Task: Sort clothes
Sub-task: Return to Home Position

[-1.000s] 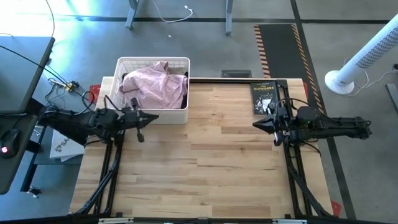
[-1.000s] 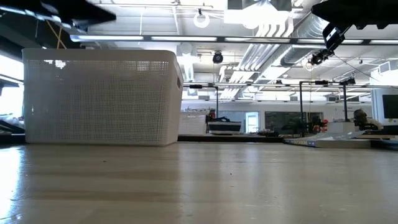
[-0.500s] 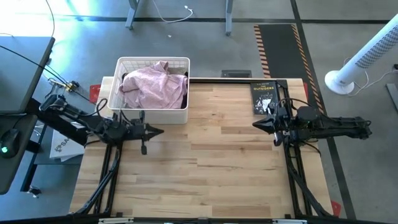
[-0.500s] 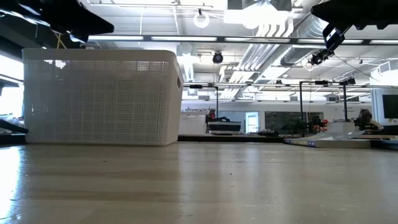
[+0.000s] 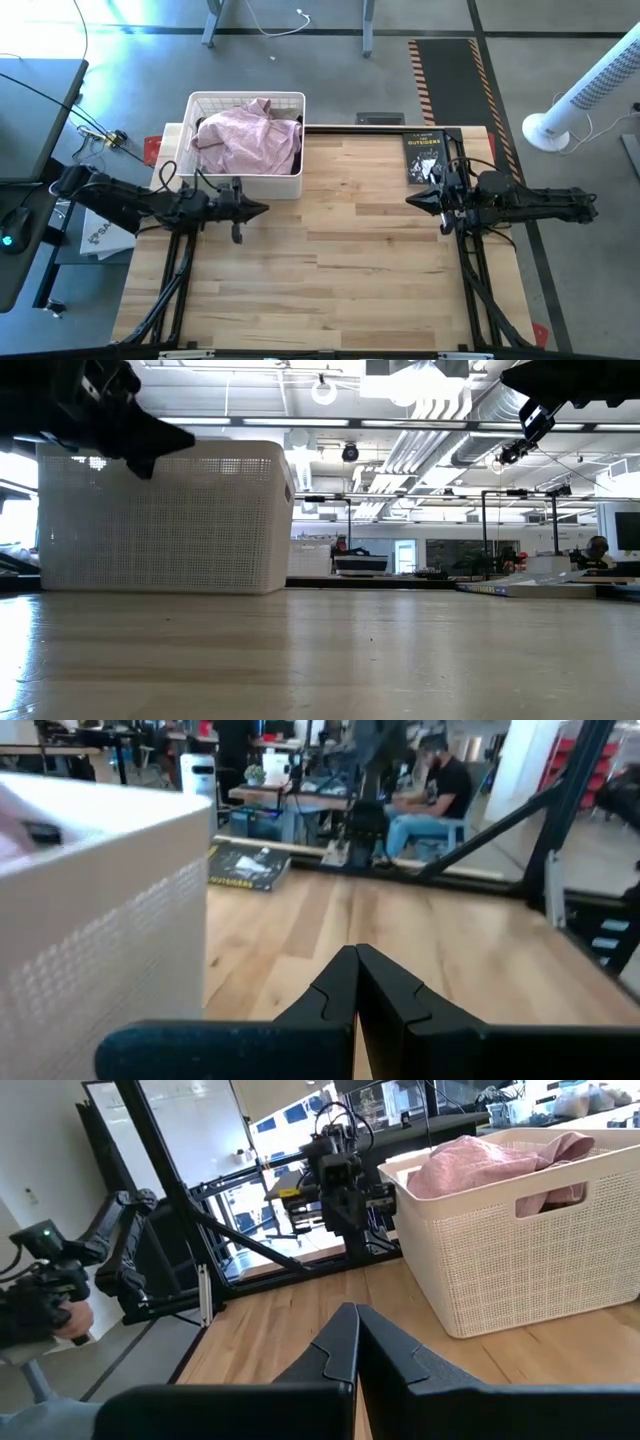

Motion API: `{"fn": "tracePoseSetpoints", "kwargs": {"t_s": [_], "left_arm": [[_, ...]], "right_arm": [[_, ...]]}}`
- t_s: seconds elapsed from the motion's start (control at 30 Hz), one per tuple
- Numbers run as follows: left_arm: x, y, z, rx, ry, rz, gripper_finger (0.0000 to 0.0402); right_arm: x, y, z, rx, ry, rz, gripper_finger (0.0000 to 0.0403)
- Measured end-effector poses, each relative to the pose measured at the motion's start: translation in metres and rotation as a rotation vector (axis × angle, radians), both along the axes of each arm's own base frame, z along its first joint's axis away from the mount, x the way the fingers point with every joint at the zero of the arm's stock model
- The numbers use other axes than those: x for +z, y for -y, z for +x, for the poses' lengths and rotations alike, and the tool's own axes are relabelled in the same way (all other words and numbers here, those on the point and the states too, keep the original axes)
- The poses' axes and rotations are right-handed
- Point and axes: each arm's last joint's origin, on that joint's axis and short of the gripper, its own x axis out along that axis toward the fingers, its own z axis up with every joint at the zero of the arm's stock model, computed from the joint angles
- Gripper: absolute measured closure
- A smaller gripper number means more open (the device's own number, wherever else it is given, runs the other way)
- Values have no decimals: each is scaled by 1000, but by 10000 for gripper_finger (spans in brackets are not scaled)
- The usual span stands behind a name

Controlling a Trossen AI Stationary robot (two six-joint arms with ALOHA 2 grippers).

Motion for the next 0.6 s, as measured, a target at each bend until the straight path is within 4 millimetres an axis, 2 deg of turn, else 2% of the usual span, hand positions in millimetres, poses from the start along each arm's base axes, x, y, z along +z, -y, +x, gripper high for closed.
{"fn": "tracePoseSetpoints", "kwargs": {"t_s": [0.27,0.47,0.6], "left_arm": [[-2,-23,-20,1,-29,0,401],[0,-26,-34,-28,-7,49,401],[-20,-26,-37,-32,4,40,401]], "right_arm": [[-5,0,0,-1,-47,15,403],[-7,0,0,-2,-72,33,403],[-7,0,0,-2,-69,28,403]]}}
